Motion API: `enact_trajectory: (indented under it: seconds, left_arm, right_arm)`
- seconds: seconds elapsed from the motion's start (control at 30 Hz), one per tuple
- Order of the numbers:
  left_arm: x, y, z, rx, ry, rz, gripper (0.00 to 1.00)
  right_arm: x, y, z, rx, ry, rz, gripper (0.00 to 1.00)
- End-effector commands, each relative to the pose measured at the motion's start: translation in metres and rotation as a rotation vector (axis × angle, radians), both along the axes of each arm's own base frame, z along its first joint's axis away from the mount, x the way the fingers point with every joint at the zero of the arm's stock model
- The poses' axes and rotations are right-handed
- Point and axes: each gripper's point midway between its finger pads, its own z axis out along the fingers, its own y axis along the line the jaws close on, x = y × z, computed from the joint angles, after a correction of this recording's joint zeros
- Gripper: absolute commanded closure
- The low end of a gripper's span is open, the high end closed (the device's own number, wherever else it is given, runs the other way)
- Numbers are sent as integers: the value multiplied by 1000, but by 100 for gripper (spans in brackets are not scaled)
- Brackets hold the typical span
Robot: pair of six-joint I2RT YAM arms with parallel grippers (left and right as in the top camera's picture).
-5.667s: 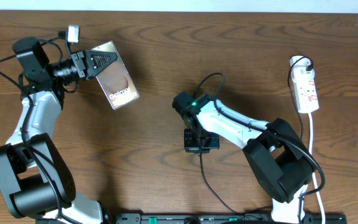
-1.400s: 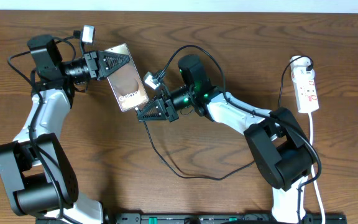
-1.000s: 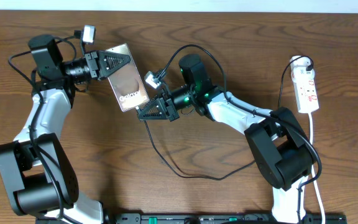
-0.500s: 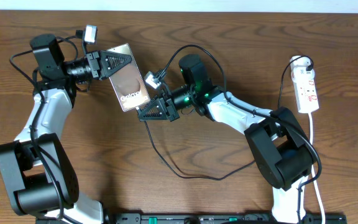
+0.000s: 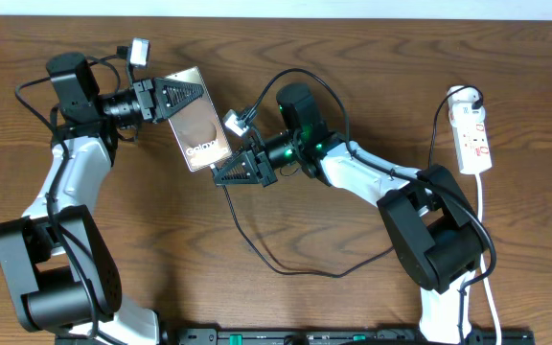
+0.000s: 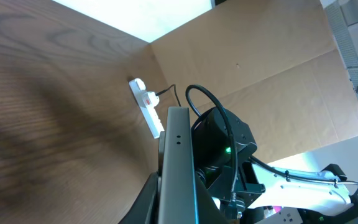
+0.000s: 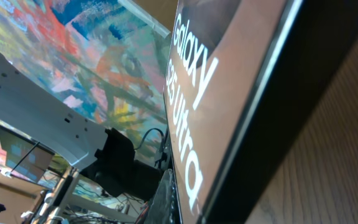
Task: Plug charger to phone and switch on socket
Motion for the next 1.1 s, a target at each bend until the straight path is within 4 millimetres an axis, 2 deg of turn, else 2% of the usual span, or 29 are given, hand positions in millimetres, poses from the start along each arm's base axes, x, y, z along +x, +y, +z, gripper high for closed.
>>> enact_trajectory:
  seconds: [0.0, 0.63, 1.07]
  left_arm:
    - [-10, -7, 9, -6, -38, -44, 93]
    - [-10, -7, 9, -4, -44, -44, 93]
    - [-10, -7, 9, -4, -45, -45, 93]
  right_arm:
    - [10, -5, 2, 2, -7, -27, 99]
    - [10, -5, 2, 1, -8, -29, 99]
    - [24, 2, 12, 1, 6, -93, 99]
